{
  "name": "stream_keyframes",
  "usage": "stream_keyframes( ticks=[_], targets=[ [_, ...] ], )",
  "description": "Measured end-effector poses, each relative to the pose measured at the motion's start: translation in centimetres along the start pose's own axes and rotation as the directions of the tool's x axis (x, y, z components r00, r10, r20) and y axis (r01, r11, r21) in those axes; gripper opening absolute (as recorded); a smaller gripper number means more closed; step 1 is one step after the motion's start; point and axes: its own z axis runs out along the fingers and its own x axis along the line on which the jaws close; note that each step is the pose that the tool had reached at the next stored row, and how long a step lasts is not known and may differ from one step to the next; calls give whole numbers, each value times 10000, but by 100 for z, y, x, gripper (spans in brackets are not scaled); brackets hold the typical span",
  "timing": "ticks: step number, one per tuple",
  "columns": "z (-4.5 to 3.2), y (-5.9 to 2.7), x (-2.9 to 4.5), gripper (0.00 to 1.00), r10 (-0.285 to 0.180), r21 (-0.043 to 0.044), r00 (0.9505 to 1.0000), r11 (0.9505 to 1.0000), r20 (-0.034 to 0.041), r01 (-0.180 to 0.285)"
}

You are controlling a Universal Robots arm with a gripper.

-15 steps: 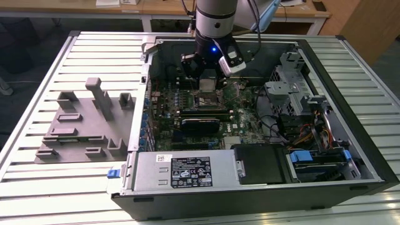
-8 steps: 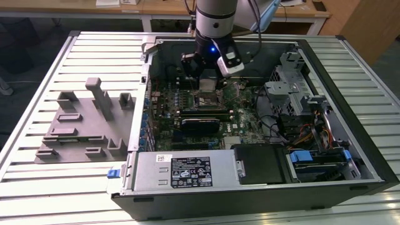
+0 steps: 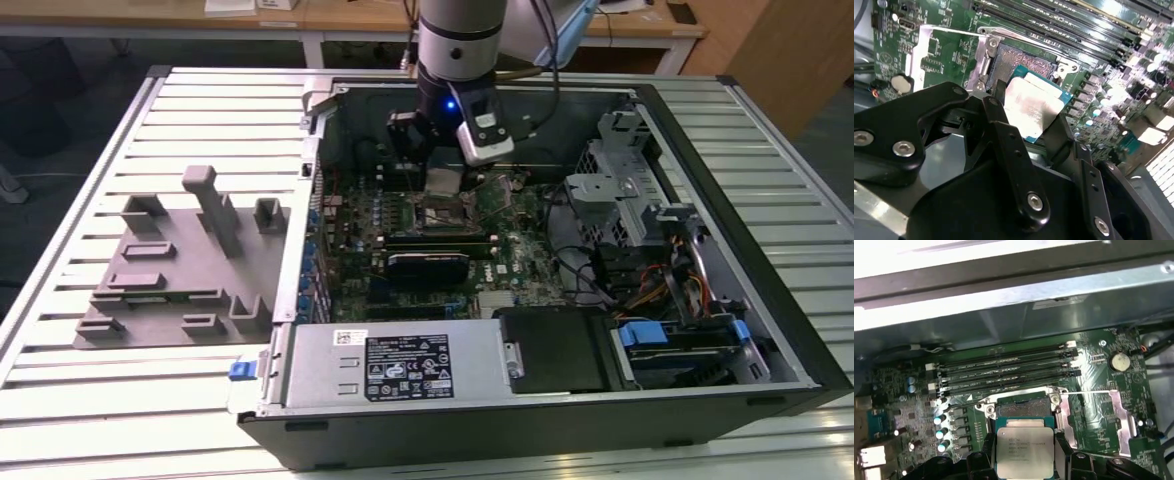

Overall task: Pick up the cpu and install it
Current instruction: 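Place the cpu into insertion slot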

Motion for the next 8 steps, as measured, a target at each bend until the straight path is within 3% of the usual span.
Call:
stream_keyframes(
  ticks=[4,8],
  targets=[
    [0,0,0,55,532,7,9986,9986,35,-532],
    [0,0,0,55,1115,3,9937,9938,73,-1115]
  ],
)
